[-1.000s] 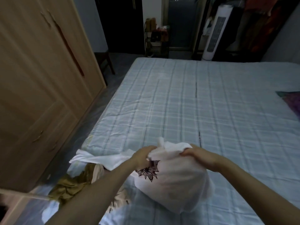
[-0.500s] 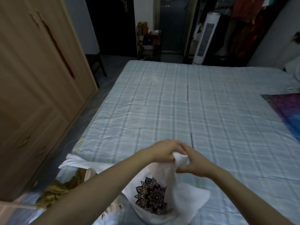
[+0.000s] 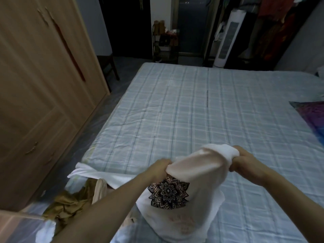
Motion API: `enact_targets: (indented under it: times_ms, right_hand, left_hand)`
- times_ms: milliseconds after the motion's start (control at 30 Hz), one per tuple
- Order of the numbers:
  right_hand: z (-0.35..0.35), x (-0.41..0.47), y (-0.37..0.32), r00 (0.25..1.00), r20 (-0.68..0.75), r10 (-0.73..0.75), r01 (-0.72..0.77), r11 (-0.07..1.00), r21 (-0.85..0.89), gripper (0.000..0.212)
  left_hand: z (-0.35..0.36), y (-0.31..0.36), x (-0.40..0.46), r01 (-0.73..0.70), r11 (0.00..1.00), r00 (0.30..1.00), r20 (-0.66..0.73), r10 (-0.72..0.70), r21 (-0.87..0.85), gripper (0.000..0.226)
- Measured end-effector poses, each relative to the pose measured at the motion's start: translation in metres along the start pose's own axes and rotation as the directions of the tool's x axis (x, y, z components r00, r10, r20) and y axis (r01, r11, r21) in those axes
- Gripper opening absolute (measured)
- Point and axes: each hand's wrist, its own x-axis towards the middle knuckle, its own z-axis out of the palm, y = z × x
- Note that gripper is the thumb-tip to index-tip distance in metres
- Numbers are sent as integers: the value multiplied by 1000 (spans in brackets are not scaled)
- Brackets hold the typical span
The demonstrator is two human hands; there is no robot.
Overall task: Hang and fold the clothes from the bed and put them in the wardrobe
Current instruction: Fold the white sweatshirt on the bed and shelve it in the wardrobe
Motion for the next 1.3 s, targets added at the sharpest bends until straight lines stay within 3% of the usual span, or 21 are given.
enact_targets:
  times_ms: [133,200,233,300,367,400,500,567,667,733,767,833,900,1000,1100,1200,1300]
  right_hand:
    - [-26,-29,-12,997,74,40,-44,997,66,66]
    - [-40,-44,-16,990,73,123,-128,989,77,71]
    - [-44,-50,-16,985,59,160,-165,983,83,70]
    - [-50,-58,-18,969,7,247,-245,960,132,76]
    - [-51,-65,-25,946,-22,324,-319,938,135,62]
    - [-47,-67,-32,932,3,362,-361,929,78,51]
    - [-43,-61,-30,867,-5,498,-471,817,-331,67]
    - [-44,-51,-9,843,-95,529,-490,683,-541,55]
    - [-53,-27,40,860,-120,497,-415,541,-731,38]
    - [-56,-7,62,818,-85,568,-415,481,-772,57]
    - [-56,5,69,792,-52,608,-403,457,-793,59]
    - [-59,30,80,752,-8,659,-372,414,-831,36]
    - [-68,55,94,749,-21,662,-391,417,-820,14]
    - [-90,95,116,759,-75,647,-428,408,-807,11]
    - [-115,141,130,773,-119,624,-441,393,-807,8]
    - [-149,202,143,821,-205,533,-458,400,-794,8]
    - [-187,271,169,861,-456,225,-509,388,-768,24]
  left_hand:
    - [32,-16,21,80,995,996,-31,-78,56,39]
    - [46,-13,28,119,990,989,-80,-125,-77,49]
    - [51,-8,32,119,982,990,-60,-128,-146,67]
    - [62,5,36,119,982,973,213,-86,-144,95]
    - [68,16,33,45,986,833,539,-124,158,73]
    - [72,17,31,23,968,800,576,-167,249,56]
    - [67,9,32,53,966,919,367,-146,254,33]
    - [39,3,34,84,968,981,152,-122,236,29]
    - [-12,-12,41,192,952,981,-75,-179,239,35]
    - [-42,-22,49,303,945,952,-72,-296,126,50]
    - [-52,-27,53,384,923,923,22,-383,-30,62]
    - [-65,-34,61,524,803,845,298,-445,-285,83]
    - [-71,-42,76,522,818,826,383,-413,-242,77]
    - [-89,-50,124,485,846,856,320,-407,-222,64]
    - [-120,-43,195,347,894,922,279,-270,-283,28]
    - [-142,-38,289,253,935,967,52,-248,-247,34]
    - [-151,-29,382,241,958,925,-261,-275,-157,45]
